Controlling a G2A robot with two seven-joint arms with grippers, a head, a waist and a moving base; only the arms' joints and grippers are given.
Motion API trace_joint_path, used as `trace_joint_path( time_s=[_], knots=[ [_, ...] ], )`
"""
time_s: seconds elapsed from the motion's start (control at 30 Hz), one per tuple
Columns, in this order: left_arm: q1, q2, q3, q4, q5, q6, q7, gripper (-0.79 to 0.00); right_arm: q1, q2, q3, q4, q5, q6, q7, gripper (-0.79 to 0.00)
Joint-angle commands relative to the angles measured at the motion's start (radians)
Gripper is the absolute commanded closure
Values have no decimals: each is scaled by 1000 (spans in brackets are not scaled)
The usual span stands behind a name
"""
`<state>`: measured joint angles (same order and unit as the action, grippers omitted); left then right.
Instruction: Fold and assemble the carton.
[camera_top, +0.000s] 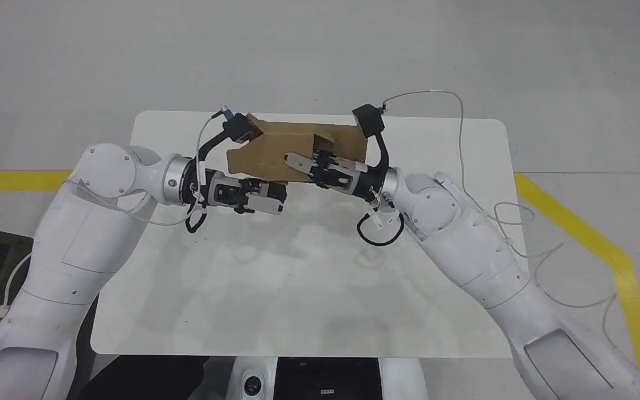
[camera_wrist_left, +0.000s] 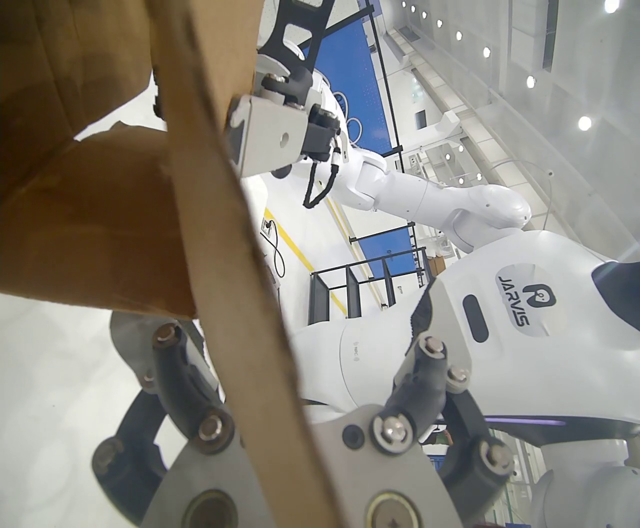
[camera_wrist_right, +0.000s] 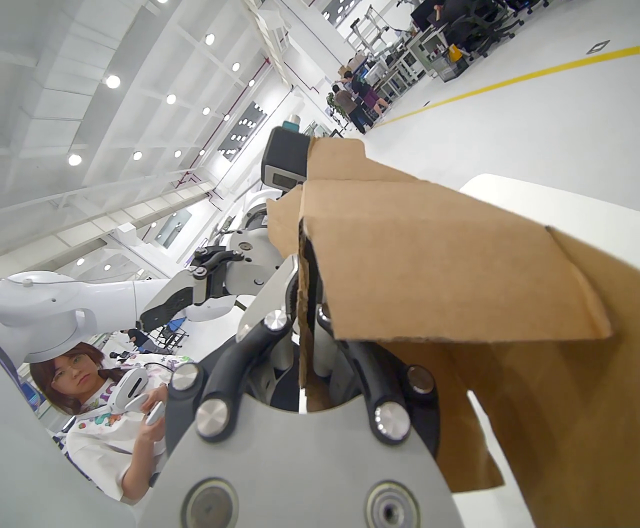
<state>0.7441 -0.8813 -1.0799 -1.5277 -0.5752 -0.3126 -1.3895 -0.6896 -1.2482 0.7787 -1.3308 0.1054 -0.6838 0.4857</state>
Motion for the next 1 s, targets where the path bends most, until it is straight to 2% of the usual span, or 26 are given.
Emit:
trace_joint_path(
  time_s=[0.0, 0.7, 0.97],
  knots=[
    [1, 0, -2, -1, 3, -1, 2, -785, -2, -1, 2, 1, 9, 1, 15, 0],
    [1, -3, -29, 16, -1, 1, -12, -785, -28, -9, 75, 25, 60, -13, 69, 0],
    [-6, 3, -77, 79, 27, -28, 19, -785, -54, 11, 134, 34, 208, 16, 257, 0]
  ],
)
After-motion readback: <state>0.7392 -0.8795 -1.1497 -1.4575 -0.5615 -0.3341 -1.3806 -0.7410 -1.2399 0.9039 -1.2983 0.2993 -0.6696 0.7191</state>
